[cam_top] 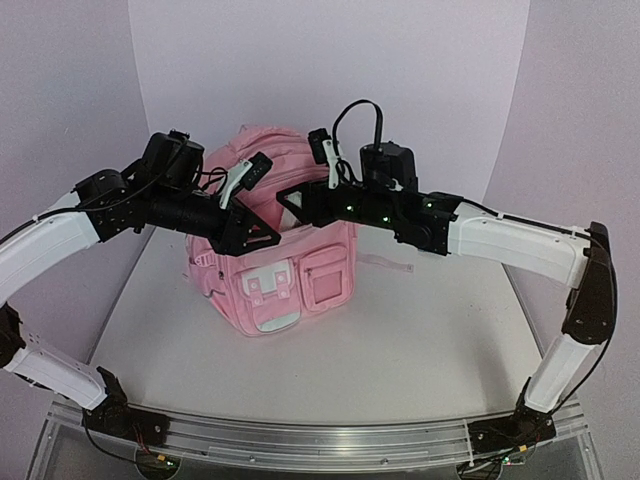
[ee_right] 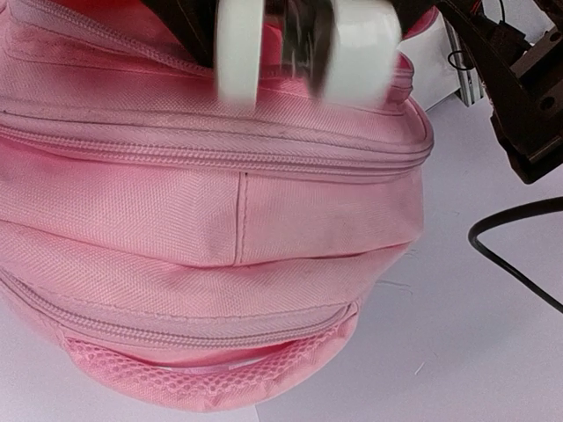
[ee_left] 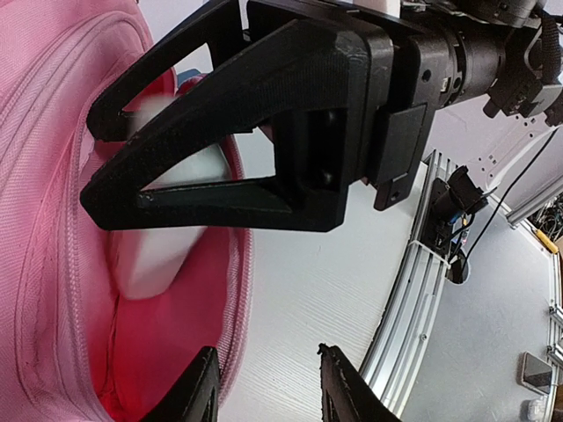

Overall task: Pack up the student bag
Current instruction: Place the stationery in the student bag, then pick up the personal item from the center of the board.

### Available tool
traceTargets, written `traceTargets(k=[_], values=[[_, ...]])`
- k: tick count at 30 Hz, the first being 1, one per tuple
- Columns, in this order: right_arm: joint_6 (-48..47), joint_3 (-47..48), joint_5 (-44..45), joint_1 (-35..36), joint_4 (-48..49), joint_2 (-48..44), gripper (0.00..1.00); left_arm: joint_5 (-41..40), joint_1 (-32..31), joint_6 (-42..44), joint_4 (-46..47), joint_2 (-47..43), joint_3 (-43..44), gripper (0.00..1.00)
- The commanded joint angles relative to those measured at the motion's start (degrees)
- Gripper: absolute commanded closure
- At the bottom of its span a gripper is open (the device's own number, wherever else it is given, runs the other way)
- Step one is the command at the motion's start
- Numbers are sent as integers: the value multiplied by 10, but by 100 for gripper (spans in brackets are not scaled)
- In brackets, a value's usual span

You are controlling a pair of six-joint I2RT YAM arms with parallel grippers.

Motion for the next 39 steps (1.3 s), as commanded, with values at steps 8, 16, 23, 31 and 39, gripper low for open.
traceTargets(k=[8, 16, 23, 31, 39], values=[[-3, -4, 28, -3, -27, -11, 41, -41, -3, -4, -19, -15, 8, 61], [-17, 12, 153, -6, -109, -98, 21, -77, 3, -39, -15, -15, 55, 50], [13, -18, 144, -113, -169, -153, 14, -36, 51, -74, -48, -8, 105, 42], [51, -81, -16, -343, -169, -96, 18, 19, 94, -101, -32, -6, 85, 41], [73, -56, -127, -485, -134, 66, 33, 26, 97, -133, -11, -15, 38, 39]])
